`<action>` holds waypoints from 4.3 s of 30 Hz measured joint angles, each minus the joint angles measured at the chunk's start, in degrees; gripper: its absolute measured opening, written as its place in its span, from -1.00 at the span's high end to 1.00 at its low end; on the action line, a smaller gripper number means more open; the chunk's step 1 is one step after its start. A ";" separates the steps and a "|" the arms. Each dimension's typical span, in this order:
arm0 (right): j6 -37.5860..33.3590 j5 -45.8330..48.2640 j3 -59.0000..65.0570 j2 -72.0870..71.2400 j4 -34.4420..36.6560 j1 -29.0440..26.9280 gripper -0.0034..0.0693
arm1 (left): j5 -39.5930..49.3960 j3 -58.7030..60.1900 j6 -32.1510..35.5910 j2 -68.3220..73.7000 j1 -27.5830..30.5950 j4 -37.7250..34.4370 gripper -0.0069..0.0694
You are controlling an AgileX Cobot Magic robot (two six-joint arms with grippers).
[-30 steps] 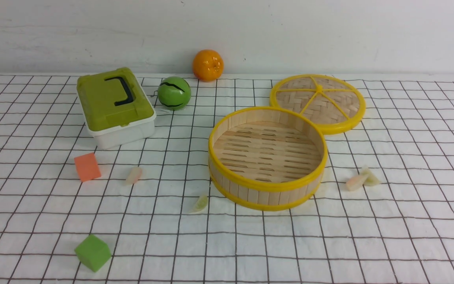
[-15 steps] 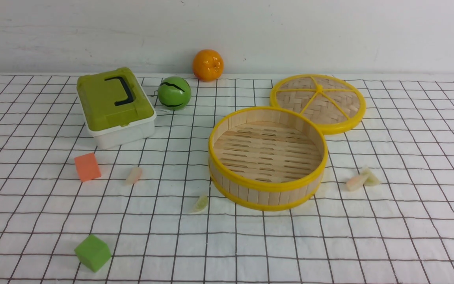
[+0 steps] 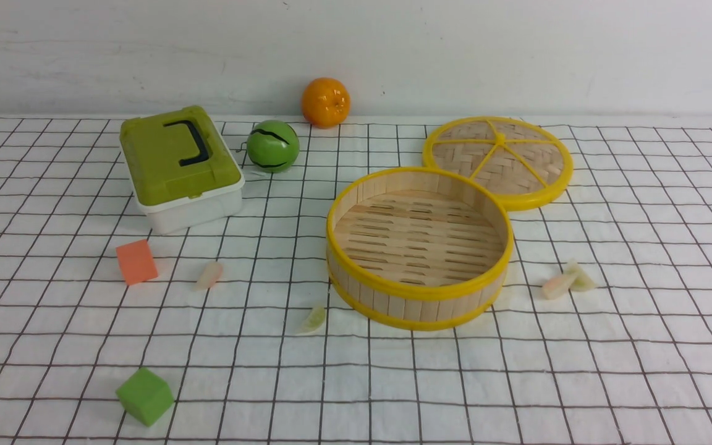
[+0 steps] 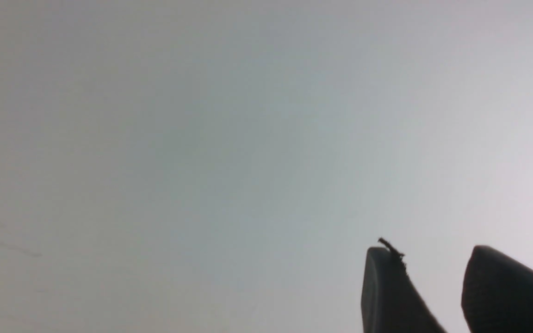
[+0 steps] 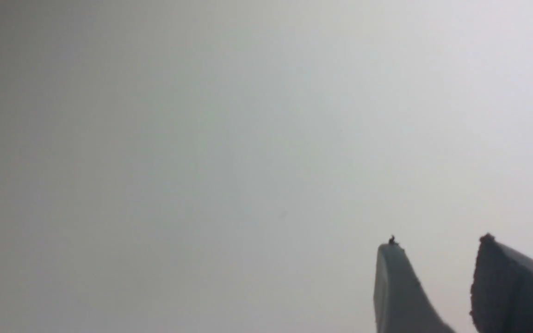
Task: Put the dumplings into the steamer on the table with the white tablecloth.
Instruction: 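Reach for and grasp a dumpling on the table with the left gripper, then place the dumpling into the bamboo steamer basket with the left gripper, then reach for and grasp a dumpling on the table with the left gripper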
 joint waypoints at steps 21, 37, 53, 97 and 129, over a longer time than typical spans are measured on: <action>-13.81 49.05 -29.44 31.47 -15.78 -0.08 0.96 | 35.00 -35.47 -6.71 41.32 0.01 14.65 0.19; -42.87 78.50 -32.05 44.60 9.16 -0.08 0.95 | 60.74 -48.43 -19.75 66.28 -22.75 22.21 0.62; -63.57 74.32 -32.05 45.29 26.83 -0.08 0.93 | 84.57 -80.52 12.99 100.76 -27.97 3.45 0.69; -64.26 72.15 -32.05 45.29 27.24 -0.08 0.87 | 93.61 -98.17 15.65 112.90 -27.97 1.91 0.46; -64.33 66.14 -27.98 45.29 31.12 -0.08 0.82 | 104.51 -122.44 13.69 121.29 -20.02 6.98 -0.41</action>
